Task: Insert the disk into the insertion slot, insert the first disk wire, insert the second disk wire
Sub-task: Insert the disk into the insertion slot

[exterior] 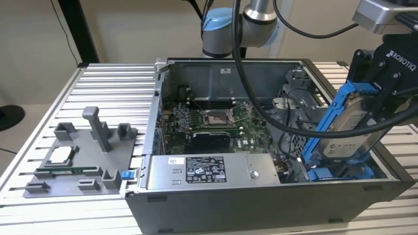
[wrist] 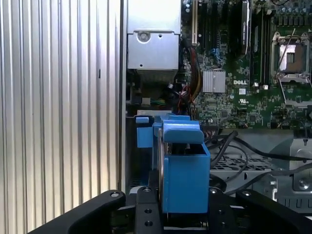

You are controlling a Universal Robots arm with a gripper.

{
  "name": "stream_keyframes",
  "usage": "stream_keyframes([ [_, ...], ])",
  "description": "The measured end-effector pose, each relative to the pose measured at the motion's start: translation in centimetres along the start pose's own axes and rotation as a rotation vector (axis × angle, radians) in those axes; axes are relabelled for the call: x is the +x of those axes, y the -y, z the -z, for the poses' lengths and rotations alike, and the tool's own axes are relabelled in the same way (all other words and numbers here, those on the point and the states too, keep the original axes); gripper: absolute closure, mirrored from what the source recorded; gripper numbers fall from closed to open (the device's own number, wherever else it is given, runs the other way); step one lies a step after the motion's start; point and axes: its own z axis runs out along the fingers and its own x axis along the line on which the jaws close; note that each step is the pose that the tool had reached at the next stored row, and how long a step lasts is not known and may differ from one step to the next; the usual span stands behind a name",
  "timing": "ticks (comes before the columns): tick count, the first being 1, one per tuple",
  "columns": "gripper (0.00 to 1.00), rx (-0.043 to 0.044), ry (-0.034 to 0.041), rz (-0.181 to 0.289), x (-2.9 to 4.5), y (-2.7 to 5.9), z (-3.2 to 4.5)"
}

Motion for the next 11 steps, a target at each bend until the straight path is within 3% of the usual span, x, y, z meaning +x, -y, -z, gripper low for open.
stream_keyframes([
  [4, 1.0, -0.0001, 0.0059, 0.0, -0.14, 0.14, -0.27],
  [11, 1.0, -0.0001, 0.0065, 0.0, -0.14, 0.16, -0.31],
])
